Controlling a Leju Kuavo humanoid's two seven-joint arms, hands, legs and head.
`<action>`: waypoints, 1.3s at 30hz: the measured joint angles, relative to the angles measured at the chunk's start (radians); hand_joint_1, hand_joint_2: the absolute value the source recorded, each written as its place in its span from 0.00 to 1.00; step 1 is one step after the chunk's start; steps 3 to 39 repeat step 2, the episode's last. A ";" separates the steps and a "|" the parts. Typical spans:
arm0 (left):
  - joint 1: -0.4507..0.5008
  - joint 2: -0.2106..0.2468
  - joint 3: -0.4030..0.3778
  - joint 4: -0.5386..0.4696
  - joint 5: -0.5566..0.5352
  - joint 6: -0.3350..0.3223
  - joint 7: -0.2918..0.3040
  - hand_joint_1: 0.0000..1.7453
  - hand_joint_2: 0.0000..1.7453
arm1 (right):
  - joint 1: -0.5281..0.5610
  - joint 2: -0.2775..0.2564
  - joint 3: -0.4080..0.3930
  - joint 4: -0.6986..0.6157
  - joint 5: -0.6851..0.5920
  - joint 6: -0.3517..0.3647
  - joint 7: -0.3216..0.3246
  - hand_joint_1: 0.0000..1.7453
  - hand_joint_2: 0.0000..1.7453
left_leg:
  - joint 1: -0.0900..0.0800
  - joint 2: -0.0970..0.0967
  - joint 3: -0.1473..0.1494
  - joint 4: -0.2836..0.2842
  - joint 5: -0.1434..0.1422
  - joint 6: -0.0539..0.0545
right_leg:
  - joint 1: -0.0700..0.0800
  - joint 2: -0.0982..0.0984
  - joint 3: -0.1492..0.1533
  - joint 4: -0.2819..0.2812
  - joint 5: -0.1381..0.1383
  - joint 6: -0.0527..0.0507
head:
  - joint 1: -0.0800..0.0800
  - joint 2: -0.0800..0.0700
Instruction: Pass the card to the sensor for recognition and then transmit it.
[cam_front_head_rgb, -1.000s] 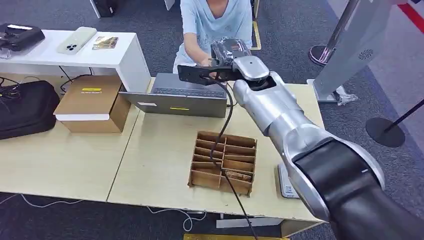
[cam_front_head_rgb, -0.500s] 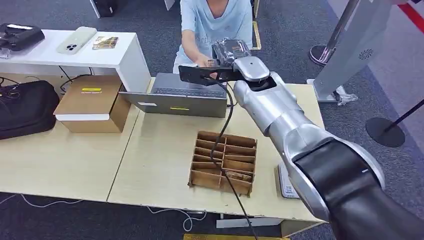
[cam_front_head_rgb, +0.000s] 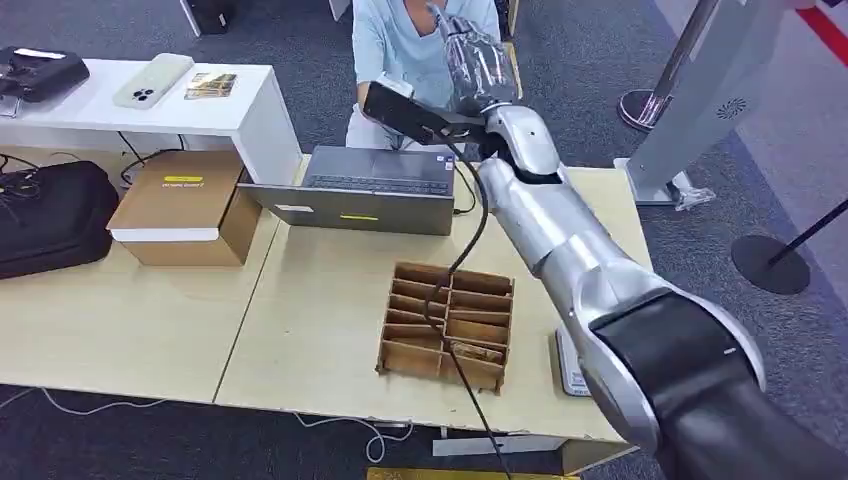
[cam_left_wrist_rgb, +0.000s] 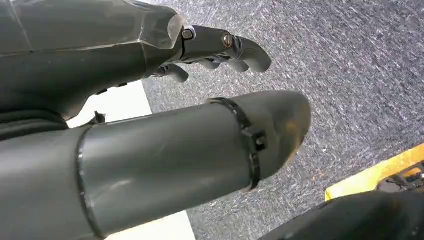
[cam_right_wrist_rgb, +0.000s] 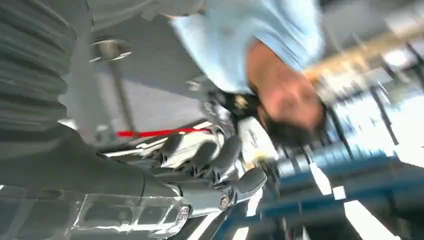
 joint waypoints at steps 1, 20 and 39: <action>0.000 0.000 0.000 0.000 0.000 0.006 0.000 0.00 0.00 | 0.039 -0.002 -0.019 -0.048 -0.049 -0.052 -0.039 0.00 1.00 | 0.000 -0.001 0.000 0.000 0.000 0.000 | 0.000 -0.001 0.000 0.000 0.000 0.000 | 0.001 0.000; 0.002 0.000 0.000 0.000 0.002 0.011 0.000 0.00 0.00 | 0.086 -0.005 -0.032 -0.094 -0.086 -0.084 -0.063 0.00 1.00 | 0.000 -0.001 0.000 0.000 0.000 0.000 | 0.000 -0.001 0.000 0.000 0.000 0.000 | 0.000 0.000; 0.002 0.000 0.000 0.000 0.002 0.011 0.000 0.00 0.00 | 0.086 -0.005 -0.032 -0.094 -0.086 -0.084 -0.063 0.00 1.00 | 0.000 -0.001 0.000 0.000 0.000 0.000 | 0.000 -0.001 0.000 0.000 0.000 0.000 | 0.000 0.000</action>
